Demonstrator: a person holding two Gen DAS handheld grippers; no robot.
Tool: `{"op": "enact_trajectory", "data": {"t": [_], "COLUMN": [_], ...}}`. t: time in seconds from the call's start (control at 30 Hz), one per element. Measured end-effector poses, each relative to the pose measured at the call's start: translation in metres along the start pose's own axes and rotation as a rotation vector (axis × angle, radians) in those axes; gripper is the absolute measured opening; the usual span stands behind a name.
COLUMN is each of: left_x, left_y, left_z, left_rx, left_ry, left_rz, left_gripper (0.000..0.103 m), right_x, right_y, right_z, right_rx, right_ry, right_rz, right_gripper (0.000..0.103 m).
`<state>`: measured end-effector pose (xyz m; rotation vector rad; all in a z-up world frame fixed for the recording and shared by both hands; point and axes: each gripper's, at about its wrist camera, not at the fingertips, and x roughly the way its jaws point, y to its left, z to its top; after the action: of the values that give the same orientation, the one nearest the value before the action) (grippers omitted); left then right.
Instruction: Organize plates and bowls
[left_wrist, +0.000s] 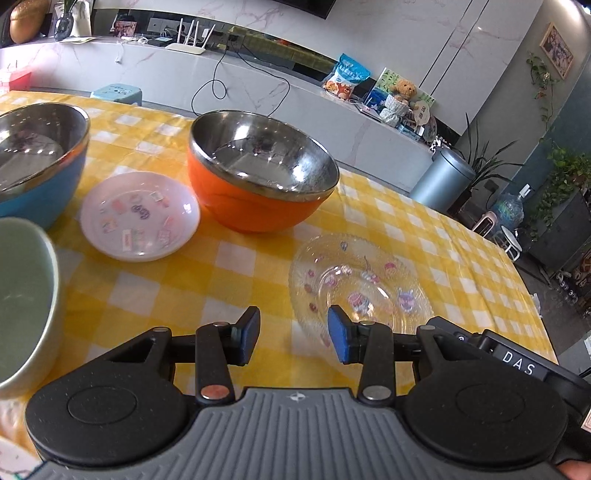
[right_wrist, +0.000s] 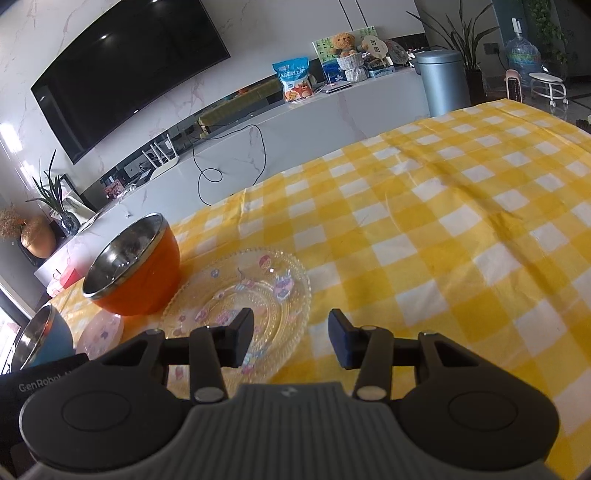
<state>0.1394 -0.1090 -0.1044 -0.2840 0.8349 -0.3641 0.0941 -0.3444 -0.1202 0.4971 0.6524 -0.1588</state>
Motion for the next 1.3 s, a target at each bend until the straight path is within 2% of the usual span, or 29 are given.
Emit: {"op": "enact_trajectory", "data": {"t": [0.27,0.43,0.53,0.6,0.67,0.77,0.93,1.3], "left_x": [0.022,0.025,0.026,0.027,0.028,0.028,0.018,-0.022], "left_y": [0.003,0.001,0.001,0.001,0.000,-0.006,-0.005,0.004], "left_z": [0.008,0.007,0.008,0.008,0.008,0.006,0.005,-0.011], "left_rx": [-0.023,-0.009,-0.007,-0.006,-0.003,0.022,0.023,0.010], "left_ry": [0.004,-0.014,-0.013,-0.012,-0.001,-0.007,-0.008,0.003], "left_rz": [0.005,0.007,0.007,0.008,-0.003,0.024,0.015,0.017], "left_gripper": [0.046,0.045,0.036,0.027,0.017,0.016,0.015,0.015], "right_x": [0.022,0.033,0.034,0.035,0.036,0.035,0.027,-0.016], "right_y": [-0.010,-0.013,-0.013,-0.014,-0.016,-0.016,-0.015,-0.007], "right_z": [0.011,0.011,0.010,0.009,0.009,0.010,0.007,-0.022], "right_rx": [0.046,0.081,0.087,0.088,0.091,0.101,0.105,0.129], "right_ry": [0.015,0.029,0.026,0.022,0.020,0.024,0.027,0.063], "right_rz": [0.030,0.059,0.056,0.047,0.037,0.034,0.030,0.051], "right_gripper": [0.031,0.026,0.022,0.012,0.008,0.008,0.008,0.008]}}
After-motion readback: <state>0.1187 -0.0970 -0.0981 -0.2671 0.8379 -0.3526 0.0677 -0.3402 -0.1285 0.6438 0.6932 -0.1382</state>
